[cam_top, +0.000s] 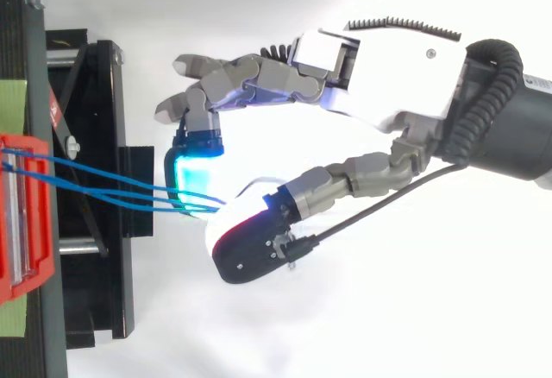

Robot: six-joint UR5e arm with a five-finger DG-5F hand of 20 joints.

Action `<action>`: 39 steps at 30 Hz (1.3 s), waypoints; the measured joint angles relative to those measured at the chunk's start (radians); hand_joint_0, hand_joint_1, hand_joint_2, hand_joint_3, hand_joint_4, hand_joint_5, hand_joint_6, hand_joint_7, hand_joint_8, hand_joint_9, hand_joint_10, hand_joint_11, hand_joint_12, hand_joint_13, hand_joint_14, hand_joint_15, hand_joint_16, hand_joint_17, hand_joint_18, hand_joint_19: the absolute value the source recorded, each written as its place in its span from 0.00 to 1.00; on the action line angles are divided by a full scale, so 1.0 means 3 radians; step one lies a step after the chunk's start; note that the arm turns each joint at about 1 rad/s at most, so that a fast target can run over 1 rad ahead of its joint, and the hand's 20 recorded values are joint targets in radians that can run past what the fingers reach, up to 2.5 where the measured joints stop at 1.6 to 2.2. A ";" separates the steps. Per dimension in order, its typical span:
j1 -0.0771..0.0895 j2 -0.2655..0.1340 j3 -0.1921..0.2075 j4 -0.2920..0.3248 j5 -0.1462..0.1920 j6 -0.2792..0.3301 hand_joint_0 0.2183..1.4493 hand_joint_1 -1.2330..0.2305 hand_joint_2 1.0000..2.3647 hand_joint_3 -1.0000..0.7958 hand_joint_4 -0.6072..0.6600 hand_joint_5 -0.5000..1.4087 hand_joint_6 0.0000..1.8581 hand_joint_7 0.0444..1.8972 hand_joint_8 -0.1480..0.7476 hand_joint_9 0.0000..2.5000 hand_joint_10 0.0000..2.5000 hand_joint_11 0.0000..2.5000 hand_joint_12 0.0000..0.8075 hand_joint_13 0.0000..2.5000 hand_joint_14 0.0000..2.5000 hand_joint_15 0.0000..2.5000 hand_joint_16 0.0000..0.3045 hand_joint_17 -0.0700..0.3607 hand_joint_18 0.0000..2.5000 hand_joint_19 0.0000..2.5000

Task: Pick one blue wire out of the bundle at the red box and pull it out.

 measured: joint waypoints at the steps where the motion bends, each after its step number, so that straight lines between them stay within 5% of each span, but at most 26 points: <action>1: 0.0000 0.0000 0.0000 -0.0001 -0.0001 0.0000 0.42 0.20 0.00 0.28 0.35 0.16 0.45 0.62 0.37 0.11 0.00 0.11 0.43 0.00 0.00 0.00 0.19 0.46 0.00 0.06; 11: 0.0004 0.0000 0.0000 0.0008 0.0003 -0.0005 0.30 0.31 0.01 0.34 0.34 0.17 0.43 0.64 0.38 0.16 0.00 0.10 0.42 0.00 0.00 0.00 0.18 0.44 0.00 0.09; 23: 0.0007 0.0000 0.0000 0.0008 0.0004 -0.0004 0.18 0.32 0.00 0.28 0.44 0.18 0.41 0.60 0.43 0.15 0.00 0.11 0.48 0.00 0.00 0.00 0.21 0.49 0.00 0.10; 39: 0.0007 0.0000 0.0000 0.0012 0.0008 -0.0004 0.32 0.28 0.01 0.37 0.38 0.17 0.45 0.65 0.41 0.17 0.01 0.13 0.44 0.00 0.00 0.00 0.18 0.45 0.00 0.10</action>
